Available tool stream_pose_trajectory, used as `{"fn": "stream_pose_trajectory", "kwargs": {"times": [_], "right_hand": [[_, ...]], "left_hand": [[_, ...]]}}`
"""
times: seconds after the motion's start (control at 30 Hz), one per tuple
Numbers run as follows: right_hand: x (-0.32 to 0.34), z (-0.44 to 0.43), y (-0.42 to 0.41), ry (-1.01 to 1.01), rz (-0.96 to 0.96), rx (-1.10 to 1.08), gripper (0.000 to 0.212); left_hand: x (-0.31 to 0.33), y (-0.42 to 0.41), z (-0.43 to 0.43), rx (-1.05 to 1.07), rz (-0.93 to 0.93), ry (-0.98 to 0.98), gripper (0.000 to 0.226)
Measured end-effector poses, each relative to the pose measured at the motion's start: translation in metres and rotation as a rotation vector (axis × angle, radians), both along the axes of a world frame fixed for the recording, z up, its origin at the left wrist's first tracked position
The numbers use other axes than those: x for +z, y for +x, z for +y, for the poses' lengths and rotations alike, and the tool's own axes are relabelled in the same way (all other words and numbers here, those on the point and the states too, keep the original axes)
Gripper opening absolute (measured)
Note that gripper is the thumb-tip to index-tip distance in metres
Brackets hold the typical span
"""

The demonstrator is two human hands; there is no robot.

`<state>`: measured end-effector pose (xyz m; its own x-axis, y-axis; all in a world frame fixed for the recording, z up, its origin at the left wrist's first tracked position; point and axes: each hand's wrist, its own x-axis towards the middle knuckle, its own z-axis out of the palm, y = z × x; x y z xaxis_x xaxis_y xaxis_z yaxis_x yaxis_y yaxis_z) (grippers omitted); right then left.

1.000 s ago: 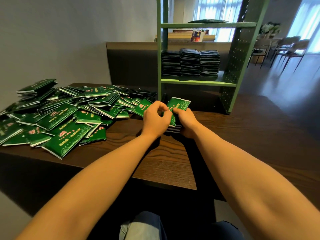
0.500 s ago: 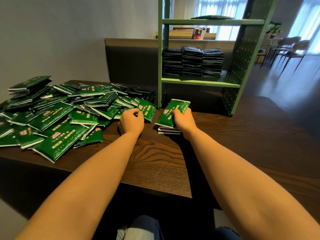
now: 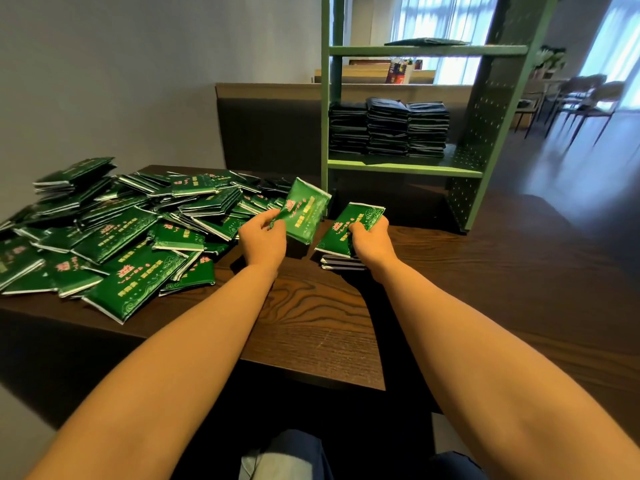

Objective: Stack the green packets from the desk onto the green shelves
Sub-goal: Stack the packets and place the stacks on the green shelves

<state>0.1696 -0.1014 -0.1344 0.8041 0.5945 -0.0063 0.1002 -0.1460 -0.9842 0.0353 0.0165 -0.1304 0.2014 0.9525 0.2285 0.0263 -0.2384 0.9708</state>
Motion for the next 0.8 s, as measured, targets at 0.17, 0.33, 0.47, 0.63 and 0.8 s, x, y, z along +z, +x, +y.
{"fn": "stream_pose_trajectory", "kwargs": {"times": [0.17,0.33,0.47,0.63,0.8], "right_hand": [[0.002,-0.001,-0.001,0.041,0.006,0.004,0.049],[0.000,0.002,0.007,0.117,0.113,0.040,0.080],[0.007,-0.006,-0.003,0.122,0.105,0.070,0.063],[0.000,-0.006,0.003,0.095,0.017,0.061,0.052],[0.005,-0.009,-0.007,0.108,0.039,0.025,0.054]], "left_hand": [[0.022,0.007,-0.021,-0.231,-0.191,-0.310,0.017],[0.011,0.019,-0.040,-0.264,0.104,-0.029,0.026],[0.004,0.025,-0.049,-0.291,0.183,0.087,0.025],[0.005,0.012,-0.042,-0.311,0.283,0.185,0.021],[0.001,-0.027,-0.021,-0.175,0.493,0.333,0.015]]}}
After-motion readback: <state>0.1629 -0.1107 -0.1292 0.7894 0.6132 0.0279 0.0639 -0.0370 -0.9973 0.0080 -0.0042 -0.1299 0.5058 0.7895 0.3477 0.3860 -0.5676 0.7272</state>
